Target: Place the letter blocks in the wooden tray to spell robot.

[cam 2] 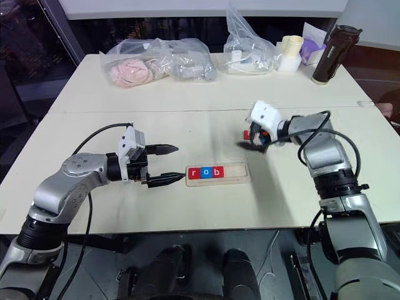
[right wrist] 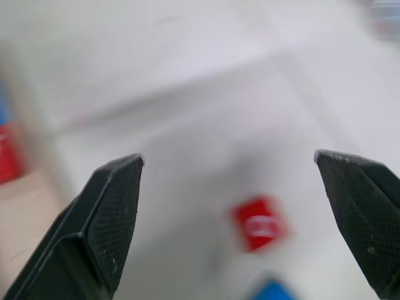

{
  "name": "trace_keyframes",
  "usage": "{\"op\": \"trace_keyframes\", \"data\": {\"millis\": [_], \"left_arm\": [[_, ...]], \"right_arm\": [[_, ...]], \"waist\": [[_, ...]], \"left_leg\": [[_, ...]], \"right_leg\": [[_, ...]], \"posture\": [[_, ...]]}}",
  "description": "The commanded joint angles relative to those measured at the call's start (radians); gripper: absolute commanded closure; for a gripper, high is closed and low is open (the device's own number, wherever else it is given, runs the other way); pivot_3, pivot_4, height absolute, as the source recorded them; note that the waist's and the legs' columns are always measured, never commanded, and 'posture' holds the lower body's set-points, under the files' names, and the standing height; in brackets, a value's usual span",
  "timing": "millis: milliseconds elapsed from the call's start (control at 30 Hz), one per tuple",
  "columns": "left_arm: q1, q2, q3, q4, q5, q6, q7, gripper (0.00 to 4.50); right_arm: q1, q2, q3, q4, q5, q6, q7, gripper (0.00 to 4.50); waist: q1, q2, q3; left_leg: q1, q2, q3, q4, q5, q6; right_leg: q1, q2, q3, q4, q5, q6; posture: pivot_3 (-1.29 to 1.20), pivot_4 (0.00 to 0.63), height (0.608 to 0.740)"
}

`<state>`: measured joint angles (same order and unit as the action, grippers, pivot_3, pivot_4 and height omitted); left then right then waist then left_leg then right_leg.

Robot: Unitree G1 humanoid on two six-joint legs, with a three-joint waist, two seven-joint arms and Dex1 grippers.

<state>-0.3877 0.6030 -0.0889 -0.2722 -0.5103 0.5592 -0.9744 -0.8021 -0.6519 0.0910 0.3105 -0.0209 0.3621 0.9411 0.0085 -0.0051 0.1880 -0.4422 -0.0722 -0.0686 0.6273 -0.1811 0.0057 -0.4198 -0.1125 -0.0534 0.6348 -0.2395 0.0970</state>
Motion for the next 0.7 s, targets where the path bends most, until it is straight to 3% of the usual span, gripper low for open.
{"op": "trace_keyframes", "data": {"millis": [33, 367, 700], "left_arm": [[-0.012, -0.008, 0.010, -0.009, -0.004, -0.019, -0.001, 0.00], [-0.019, -0.012, 0.008, -0.002, 0.001, -0.021, -0.007, 0.00], [-0.011, -0.009, 0.013, -0.011, 0.004, -0.023, -0.001, 0.00]], "right_arm": [[-0.058, 0.070, -0.062, 0.034, -0.026, 0.130, -0.222, 0.03], [-0.095, 0.323, -0.218, 0.004, 0.014, 0.496, -0.661, 0.03], [-0.031, 0.412, -0.240, -0.070, 0.049, 0.639, -0.775, 0.03]], "waist": [[0.000, 0.000, 0.000], [0.000, 0.000, 0.000], [-0.008, 0.001, 0.000]], "left_leg": [[0.000, 0.000, 0.000, 0.000, 0.000, 0.000], [0.000, 0.000, 0.000, 0.000, 0.000, 0.000], [0.000, -0.001, 0.004, 0.001, 0.000, 0.000]], "right_leg": [[0.000, 0.000, 0.000, 0.000, 0.000, 0.000], [-0.001, 0.000, 0.001, 0.002, 0.000, 0.000], [-0.006, 0.000, 0.004, 0.013, 0.000, 0.000]], "posture": [[0.00, 0.150, 0.725], [0.00, 0.150, 0.725], [0.00, 0.150, 0.725]]}}
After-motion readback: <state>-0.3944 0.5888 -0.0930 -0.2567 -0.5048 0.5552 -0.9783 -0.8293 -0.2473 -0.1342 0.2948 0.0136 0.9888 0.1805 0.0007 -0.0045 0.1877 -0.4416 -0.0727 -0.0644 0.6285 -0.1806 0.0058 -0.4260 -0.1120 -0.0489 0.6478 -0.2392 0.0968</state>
